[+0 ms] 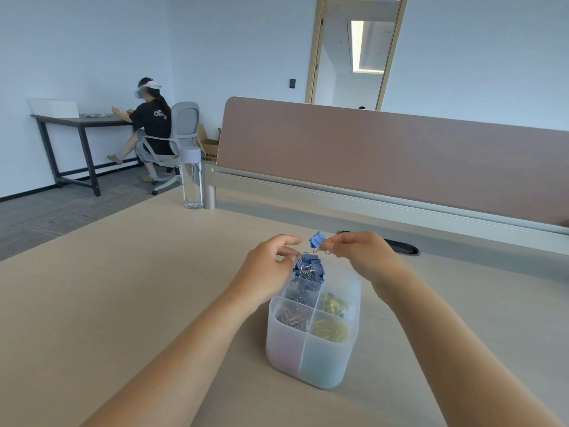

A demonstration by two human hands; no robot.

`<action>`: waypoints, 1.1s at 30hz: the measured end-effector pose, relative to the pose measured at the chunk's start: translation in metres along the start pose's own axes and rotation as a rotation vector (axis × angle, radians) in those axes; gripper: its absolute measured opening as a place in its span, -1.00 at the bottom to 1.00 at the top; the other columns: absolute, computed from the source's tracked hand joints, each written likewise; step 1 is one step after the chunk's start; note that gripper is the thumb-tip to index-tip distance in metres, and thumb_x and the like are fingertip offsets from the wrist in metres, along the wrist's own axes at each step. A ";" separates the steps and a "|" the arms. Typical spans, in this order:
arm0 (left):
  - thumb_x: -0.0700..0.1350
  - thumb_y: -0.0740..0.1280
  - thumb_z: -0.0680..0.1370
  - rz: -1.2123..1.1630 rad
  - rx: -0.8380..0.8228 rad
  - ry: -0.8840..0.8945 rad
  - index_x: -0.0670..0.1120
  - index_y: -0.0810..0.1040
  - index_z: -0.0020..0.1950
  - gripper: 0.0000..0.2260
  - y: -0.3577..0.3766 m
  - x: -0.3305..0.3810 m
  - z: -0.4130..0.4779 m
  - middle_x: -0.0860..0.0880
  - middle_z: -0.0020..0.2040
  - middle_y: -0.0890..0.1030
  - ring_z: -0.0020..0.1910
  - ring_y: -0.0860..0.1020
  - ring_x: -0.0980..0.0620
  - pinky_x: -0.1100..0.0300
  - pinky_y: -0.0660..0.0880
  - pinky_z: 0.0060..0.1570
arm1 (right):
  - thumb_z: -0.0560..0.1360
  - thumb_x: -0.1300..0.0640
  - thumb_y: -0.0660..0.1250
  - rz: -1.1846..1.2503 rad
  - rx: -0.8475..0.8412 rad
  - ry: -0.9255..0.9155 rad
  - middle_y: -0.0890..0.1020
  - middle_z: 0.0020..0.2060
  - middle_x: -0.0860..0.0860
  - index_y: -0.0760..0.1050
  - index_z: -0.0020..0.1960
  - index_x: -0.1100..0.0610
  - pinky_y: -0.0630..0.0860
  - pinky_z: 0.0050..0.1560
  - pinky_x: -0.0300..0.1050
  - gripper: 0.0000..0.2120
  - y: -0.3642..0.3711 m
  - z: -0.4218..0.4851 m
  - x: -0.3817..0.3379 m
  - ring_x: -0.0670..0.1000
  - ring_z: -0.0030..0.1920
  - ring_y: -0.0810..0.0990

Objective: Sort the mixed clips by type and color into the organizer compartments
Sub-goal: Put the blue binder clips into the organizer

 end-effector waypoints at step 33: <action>-0.27 0.46 0.45 -0.045 0.158 0.181 0.04 0.67 -0.15 -0.81 -0.020 0.021 -0.006 0.10 -0.19 0.69 -0.17 0.64 0.15 0.31 0.52 -0.13 | 0.46 0.10 0.43 -0.182 0.043 -0.149 0.63 -0.34 -0.30 0.59 -0.30 -0.28 0.35 0.26 0.32 -0.72 0.011 0.014 0.024 0.03 -0.05 0.59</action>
Point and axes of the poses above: each hand's wrist, its own z-axis towards the middle knuckle, its own y-axis out of the palm, x = y × z, the point moved 1 cm from there along z, towards the middle knuckle
